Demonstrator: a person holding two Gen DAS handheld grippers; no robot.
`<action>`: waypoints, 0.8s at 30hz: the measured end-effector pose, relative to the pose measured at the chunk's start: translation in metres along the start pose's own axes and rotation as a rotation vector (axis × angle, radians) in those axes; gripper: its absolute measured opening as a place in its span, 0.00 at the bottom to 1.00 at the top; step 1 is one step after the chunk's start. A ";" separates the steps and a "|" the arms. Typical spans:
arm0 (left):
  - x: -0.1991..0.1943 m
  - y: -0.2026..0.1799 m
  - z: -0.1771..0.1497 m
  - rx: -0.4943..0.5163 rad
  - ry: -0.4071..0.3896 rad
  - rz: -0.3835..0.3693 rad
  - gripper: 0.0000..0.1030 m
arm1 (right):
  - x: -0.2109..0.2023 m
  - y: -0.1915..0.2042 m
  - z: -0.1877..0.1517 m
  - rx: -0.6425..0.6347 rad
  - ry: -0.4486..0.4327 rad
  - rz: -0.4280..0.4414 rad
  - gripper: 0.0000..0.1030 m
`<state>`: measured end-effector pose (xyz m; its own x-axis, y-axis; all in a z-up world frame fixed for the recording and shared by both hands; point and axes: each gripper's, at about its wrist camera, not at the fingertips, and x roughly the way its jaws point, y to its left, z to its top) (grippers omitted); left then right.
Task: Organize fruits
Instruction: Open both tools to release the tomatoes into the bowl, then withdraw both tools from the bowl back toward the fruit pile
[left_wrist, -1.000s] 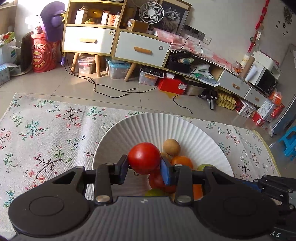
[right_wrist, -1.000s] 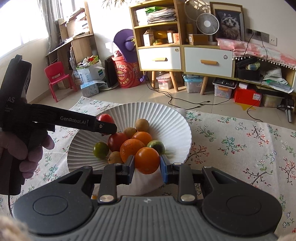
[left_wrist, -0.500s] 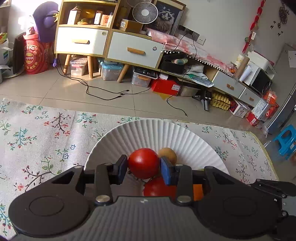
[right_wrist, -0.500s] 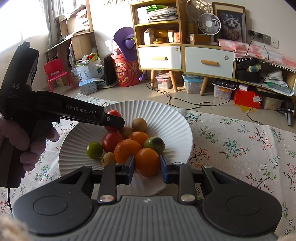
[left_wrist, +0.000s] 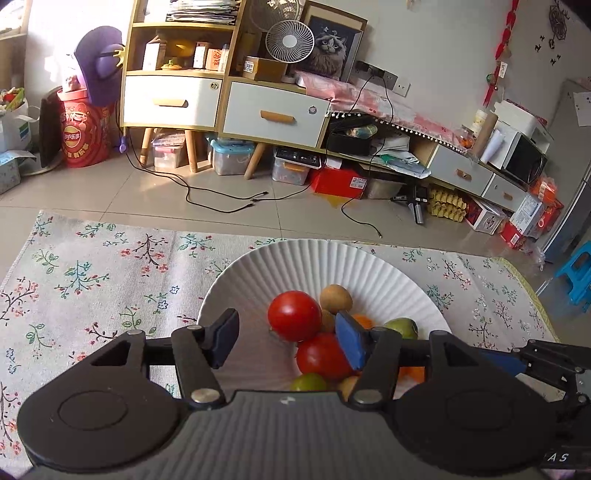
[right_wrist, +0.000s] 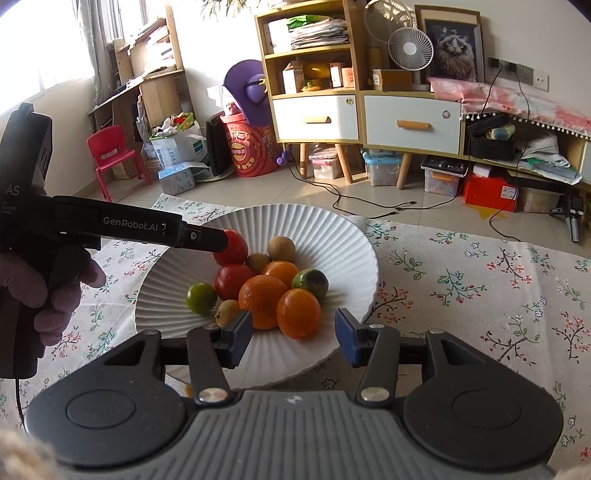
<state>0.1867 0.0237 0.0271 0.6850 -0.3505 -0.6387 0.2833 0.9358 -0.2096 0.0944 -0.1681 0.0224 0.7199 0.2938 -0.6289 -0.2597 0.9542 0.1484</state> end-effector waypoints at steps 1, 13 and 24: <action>-0.003 -0.001 -0.001 0.005 -0.001 0.003 0.56 | -0.003 0.000 0.000 0.000 -0.001 -0.002 0.48; -0.045 -0.009 -0.036 0.047 -0.012 0.041 0.79 | -0.034 0.000 -0.015 0.033 -0.002 -0.012 0.70; -0.073 -0.028 -0.067 0.095 0.003 0.095 0.94 | -0.054 0.008 -0.033 0.051 0.014 -0.010 0.90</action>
<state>0.0839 0.0253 0.0301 0.7099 -0.2604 -0.6544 0.2799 0.9569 -0.0770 0.0318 -0.1778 0.0323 0.7130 0.2835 -0.6413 -0.2188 0.9589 0.1806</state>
